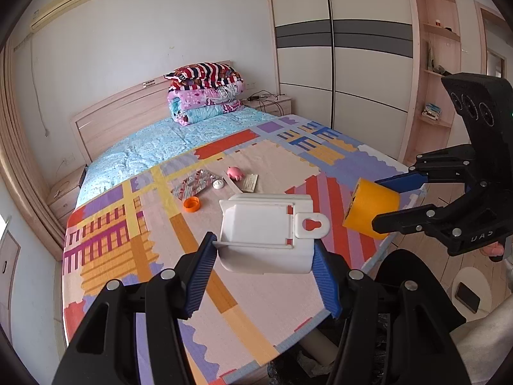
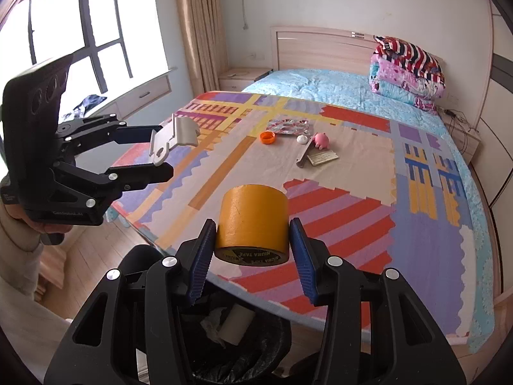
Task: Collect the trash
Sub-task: 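Carry the holder and yellow tape in both grippers down over the bin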
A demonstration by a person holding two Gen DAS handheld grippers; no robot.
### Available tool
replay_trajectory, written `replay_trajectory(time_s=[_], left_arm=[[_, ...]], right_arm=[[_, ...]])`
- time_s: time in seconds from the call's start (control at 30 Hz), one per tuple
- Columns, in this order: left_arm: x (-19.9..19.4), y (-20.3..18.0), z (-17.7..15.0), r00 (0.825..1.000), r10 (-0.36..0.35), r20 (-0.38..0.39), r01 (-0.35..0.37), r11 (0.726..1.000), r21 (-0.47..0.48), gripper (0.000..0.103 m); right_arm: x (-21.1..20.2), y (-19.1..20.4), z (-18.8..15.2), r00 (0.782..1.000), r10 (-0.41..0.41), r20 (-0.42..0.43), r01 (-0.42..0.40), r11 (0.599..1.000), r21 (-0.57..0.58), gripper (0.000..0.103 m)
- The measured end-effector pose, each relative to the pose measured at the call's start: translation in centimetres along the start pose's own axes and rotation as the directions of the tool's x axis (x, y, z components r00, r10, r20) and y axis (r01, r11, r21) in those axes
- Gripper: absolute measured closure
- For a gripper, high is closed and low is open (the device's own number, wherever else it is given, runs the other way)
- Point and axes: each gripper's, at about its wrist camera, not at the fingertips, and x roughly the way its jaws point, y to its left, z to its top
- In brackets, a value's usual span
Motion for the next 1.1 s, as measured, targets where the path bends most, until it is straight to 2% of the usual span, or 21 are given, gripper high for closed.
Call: replay_trajectory(time_s=[0.13,0.4,0.47,0.67,0.9,1.1], left_arm=[[0.3,-0.7,-2.1,0.999,-0.049,-0.021,0.047,0.997,-0.060,0.047],[1.6,-4.3,-6.6,0.985,-0.144,-0.091,0.138,0.988,-0.069,0.047],[1.9,-5.2,-7.7,0.975,-0.199,-0.104,0.194,0.979,-0.055,0.047],[4.0,-7.5,-10.4,0.944,-0.267,-0.195,0.263,0.964,-0.046,0.047],[6.8,-8.6,-13.6,0.916,-0.277,-0.289,0.263,0.961,-0.089,0.047],[9.3,-8.2,-15.6,0.894,-0.272,-0.355,0.241,0.962,-0.129,0.047]], right_arm=[[-0.1,0.9,-1.9,1.000,-0.005,-0.030,0.004,1.000,-0.019,0.056],[1.1,1.7,-5.9,0.993,0.037,-0.110,-0.038,0.999,-0.007,0.056],[1.9,1.7,-6.8,0.989,0.053,-0.139,-0.053,0.999,0.003,0.056],[5.1,1.5,-9.5,0.966,0.079,-0.245,-0.076,0.997,0.022,0.056],[8.2,1.4,-12.3,0.935,0.088,-0.345,-0.084,0.996,0.027,0.056],[10.2,1.0,-13.5,0.913,0.091,-0.398,-0.083,0.996,0.038,0.056]])
